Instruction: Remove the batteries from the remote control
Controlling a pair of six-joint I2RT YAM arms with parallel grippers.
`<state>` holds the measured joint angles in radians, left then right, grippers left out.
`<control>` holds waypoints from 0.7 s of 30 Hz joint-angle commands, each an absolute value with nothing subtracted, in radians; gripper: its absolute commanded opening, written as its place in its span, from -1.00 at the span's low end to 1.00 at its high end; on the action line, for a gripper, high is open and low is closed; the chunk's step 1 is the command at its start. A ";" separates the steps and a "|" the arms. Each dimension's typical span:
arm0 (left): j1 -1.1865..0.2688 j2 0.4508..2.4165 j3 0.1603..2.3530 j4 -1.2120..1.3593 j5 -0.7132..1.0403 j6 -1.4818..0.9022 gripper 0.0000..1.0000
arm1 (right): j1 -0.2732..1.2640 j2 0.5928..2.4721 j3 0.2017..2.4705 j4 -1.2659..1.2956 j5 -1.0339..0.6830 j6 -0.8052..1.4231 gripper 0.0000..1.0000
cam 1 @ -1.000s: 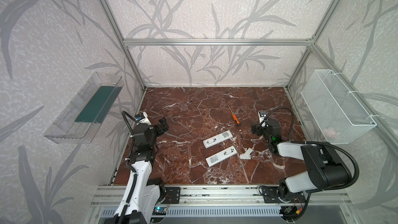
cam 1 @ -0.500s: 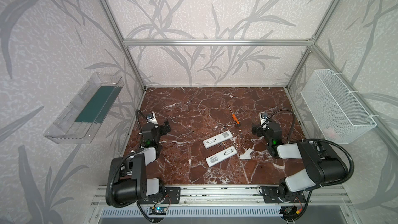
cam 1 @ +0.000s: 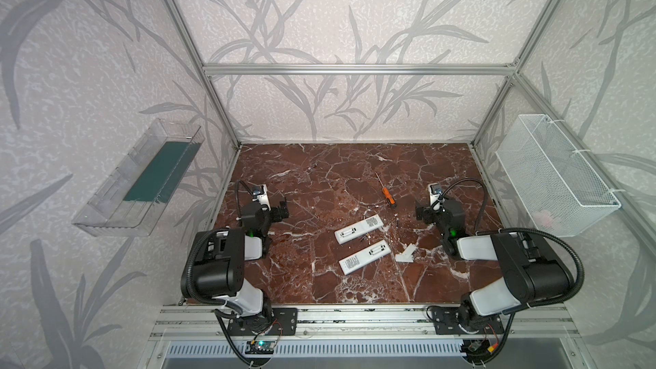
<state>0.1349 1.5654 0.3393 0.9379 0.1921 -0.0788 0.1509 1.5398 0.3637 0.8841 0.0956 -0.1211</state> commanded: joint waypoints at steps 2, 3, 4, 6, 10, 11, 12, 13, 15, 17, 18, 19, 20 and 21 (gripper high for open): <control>0.098 1.562 0.374 0.944 0.125 -0.031 0.98 | 0.118 1.545 0.407 0.844 0.048 -0.092 0.98; 0.094 1.563 0.377 0.939 0.099 -0.038 0.98 | 0.106 1.543 0.411 0.834 0.031 -0.084 0.98; 0.094 1.563 0.378 0.940 0.091 -0.040 0.98 | 0.099 1.543 0.412 0.833 0.016 -0.079 0.98; 0.093 1.563 0.377 0.942 0.091 -0.039 0.98 | 0.088 1.543 0.411 0.833 -0.001 -0.073 0.98; 0.091 1.563 0.376 0.942 0.086 -0.039 0.98 | 0.087 1.542 0.411 0.831 -0.007 -0.074 0.98; 0.090 1.563 0.376 0.943 0.085 -0.040 0.98 | 0.087 1.542 0.411 0.831 -0.006 -0.076 0.98; 0.090 1.563 0.377 0.942 0.084 -0.039 0.98 | 0.087 1.541 0.411 0.831 -0.006 -0.077 0.98; 0.090 1.563 0.377 0.942 0.084 -0.038 0.98 | 0.087 1.542 0.411 0.831 -0.006 -0.076 0.98; 0.090 1.563 0.377 0.942 0.084 -0.038 0.98 | 0.087 1.542 0.411 0.831 -0.007 -0.076 0.98; 0.090 1.563 0.377 0.943 0.083 -0.038 0.98 | 0.087 1.542 0.411 0.831 -0.006 -0.076 0.98; 0.090 1.564 0.376 0.942 0.083 -0.038 0.98 | 0.087 1.541 0.411 0.831 -0.009 -0.079 0.98; 0.090 1.563 0.377 0.942 0.083 -0.037 0.98 | 0.087 1.542 0.411 0.830 -0.014 -0.082 0.98; 0.090 1.563 0.376 0.940 0.083 -0.036 0.98 | 0.087 1.540 0.413 0.828 -0.019 -0.086 0.98; 0.090 1.563 0.376 0.940 0.081 -0.037 0.98 | 0.087 1.540 0.412 0.828 -0.019 -0.086 0.98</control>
